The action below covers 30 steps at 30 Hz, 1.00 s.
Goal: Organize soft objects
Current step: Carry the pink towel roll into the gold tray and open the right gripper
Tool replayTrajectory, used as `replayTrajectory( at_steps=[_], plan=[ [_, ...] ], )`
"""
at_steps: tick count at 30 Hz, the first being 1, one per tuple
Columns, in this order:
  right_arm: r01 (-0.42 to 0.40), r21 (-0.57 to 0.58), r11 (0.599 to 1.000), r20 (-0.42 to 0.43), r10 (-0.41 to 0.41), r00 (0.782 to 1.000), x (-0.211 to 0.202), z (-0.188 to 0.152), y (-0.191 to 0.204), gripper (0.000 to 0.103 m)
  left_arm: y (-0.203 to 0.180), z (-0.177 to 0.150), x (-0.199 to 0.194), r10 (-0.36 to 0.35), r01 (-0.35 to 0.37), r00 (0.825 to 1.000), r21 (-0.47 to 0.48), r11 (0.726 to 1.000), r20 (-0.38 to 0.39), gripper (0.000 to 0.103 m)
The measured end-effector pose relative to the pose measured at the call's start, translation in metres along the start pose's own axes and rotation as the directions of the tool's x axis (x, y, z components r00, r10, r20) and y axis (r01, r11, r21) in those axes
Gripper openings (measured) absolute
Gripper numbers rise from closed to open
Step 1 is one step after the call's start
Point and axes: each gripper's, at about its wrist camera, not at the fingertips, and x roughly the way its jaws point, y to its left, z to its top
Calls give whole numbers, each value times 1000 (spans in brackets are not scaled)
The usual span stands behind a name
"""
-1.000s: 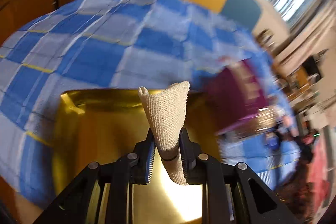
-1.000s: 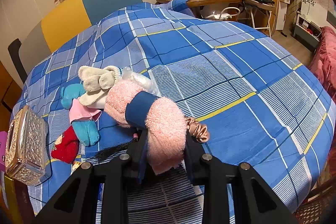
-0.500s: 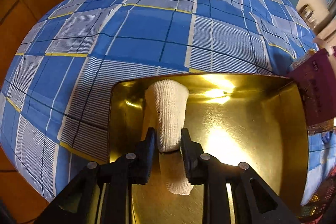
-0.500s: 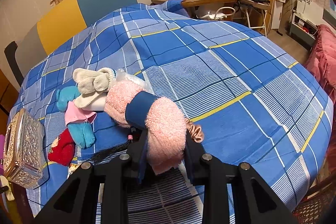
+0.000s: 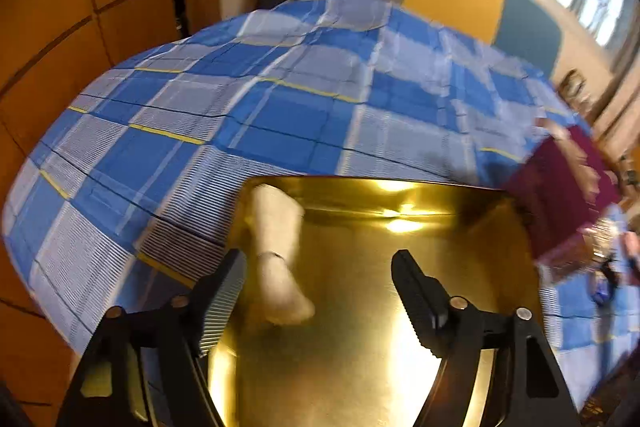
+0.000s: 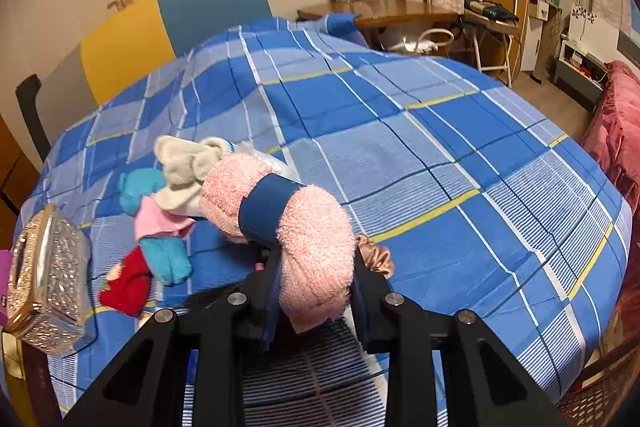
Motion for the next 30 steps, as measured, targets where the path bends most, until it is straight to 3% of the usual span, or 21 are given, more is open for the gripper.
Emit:
replayTrajectory(
  at_steps=[9,14,18,21,24,30],
  plan=[
    [-71,-47,996,55,73,996,-58,11,42,29,-31,-44,-21,-170,171,985,-15,985,20,79],
    [-168,-98,981,106,178,978,-113,20,91,29,-28,-60,-30,-168,171,984,-39,985,60,79],
    [-289,-194,937,102,313,944,-152,10,157,29,-17,-71,-40,-149,154,985,-55,987,89,81],
    [-386,-254,887,52,411,910,-167,-9,210,29,-8,-74,-46,-98,106,990,-76,991,101,81],
    [-491,-288,822,-70,493,867,-167,-41,276,29,5,-75,-52,-46,58,993,-109,992,110,81],
    [-566,-337,752,-290,489,823,-141,-113,384,29,39,-77,-60,50,-26,992,-199,980,116,84]
  ],
)
